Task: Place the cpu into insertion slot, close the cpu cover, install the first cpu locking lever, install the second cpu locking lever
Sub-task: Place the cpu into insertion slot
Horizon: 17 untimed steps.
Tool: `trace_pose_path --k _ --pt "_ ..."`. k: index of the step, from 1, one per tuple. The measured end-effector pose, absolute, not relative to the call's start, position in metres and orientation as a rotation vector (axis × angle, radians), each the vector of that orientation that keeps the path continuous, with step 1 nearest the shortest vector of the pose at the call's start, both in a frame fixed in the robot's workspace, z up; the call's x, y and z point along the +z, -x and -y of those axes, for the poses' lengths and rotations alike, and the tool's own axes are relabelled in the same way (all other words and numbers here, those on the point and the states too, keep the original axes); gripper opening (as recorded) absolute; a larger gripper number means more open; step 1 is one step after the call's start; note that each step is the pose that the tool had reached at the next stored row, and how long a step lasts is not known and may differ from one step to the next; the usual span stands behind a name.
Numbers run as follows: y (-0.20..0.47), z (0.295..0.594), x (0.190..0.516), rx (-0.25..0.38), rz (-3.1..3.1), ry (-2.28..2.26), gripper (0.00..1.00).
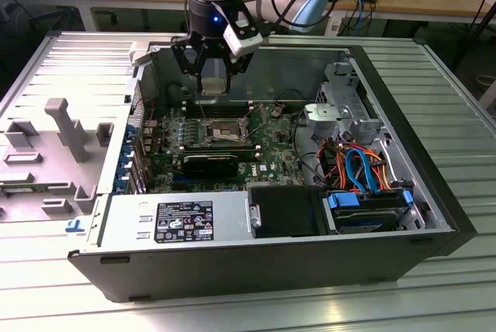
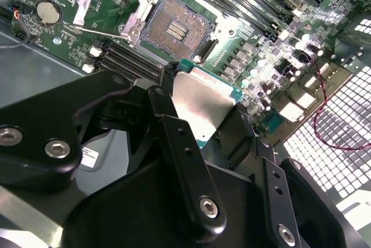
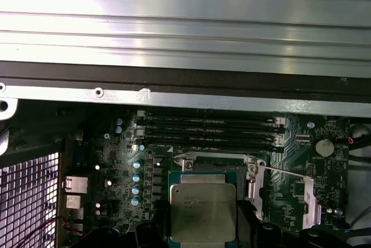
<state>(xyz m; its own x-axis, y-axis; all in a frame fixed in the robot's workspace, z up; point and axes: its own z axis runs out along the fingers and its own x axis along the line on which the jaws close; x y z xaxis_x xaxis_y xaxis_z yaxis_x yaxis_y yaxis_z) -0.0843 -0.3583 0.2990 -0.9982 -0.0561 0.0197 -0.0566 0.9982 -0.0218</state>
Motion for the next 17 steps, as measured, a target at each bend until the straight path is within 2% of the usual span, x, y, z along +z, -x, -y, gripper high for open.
trace_pose_path --k 17 --pt "0.0843 0.3591 0.2938 0.038 3.121 -0.088 0.55"
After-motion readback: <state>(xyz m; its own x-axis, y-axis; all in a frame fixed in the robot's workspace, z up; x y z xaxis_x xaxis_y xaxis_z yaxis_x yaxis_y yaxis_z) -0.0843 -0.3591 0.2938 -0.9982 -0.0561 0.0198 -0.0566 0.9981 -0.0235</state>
